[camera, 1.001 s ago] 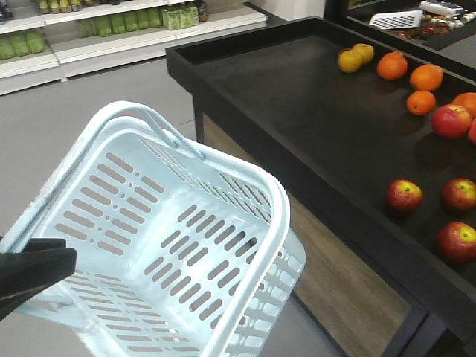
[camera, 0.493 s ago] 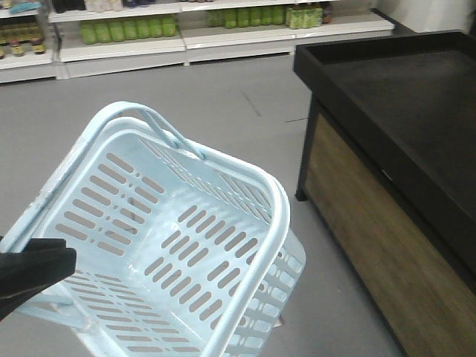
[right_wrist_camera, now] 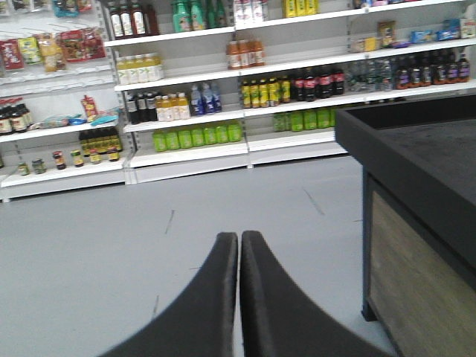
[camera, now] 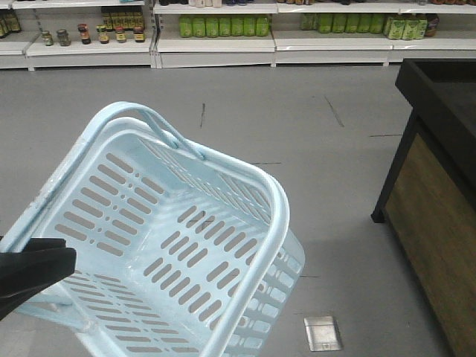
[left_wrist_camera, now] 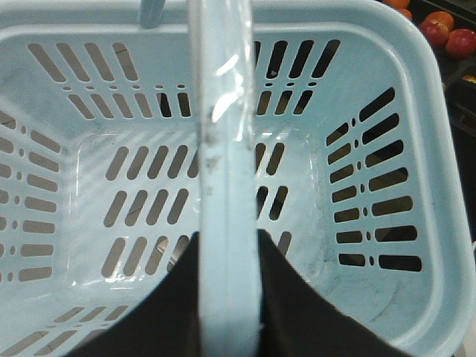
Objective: Pick three apples into basket with both arms
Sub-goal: 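Hold the basket in the left gripper while the base turns away, then drive the base with the held basket toward the apple and orange table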
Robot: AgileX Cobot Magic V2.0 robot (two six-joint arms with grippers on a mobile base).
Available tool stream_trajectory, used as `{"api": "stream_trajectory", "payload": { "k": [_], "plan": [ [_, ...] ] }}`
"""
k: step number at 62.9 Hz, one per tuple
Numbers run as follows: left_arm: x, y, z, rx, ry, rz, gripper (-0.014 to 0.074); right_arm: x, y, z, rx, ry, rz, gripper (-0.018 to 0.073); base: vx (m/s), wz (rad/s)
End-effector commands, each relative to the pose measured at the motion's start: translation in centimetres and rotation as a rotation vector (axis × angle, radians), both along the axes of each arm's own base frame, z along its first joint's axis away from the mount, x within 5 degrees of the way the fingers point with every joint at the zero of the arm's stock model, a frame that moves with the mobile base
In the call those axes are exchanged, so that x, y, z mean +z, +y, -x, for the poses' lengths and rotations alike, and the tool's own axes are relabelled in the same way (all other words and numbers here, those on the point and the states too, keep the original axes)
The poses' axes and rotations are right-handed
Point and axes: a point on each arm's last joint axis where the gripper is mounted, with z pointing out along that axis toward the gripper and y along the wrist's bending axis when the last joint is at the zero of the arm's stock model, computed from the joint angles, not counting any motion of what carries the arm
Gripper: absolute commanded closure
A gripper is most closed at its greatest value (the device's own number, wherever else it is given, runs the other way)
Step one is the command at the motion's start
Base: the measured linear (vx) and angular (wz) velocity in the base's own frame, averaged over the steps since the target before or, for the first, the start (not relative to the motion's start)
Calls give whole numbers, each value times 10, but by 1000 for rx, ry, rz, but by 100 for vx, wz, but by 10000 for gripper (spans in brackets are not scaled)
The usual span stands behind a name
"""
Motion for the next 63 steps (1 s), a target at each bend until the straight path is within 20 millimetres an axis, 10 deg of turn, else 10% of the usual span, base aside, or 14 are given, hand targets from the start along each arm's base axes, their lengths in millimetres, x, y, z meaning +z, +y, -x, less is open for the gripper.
{"api": "stream_trajectory", "payload": {
  "k": [1, 63],
  "plan": [
    [16, 0, -1, 40, -52, 97, 603, 3, 0, 1, -4, -77, 18, 564, 9, 26],
    [16, 0, -1, 40, -52, 97, 603, 3, 0, 1, -4, -77, 18, 564, 14, 13]
  ]
}}
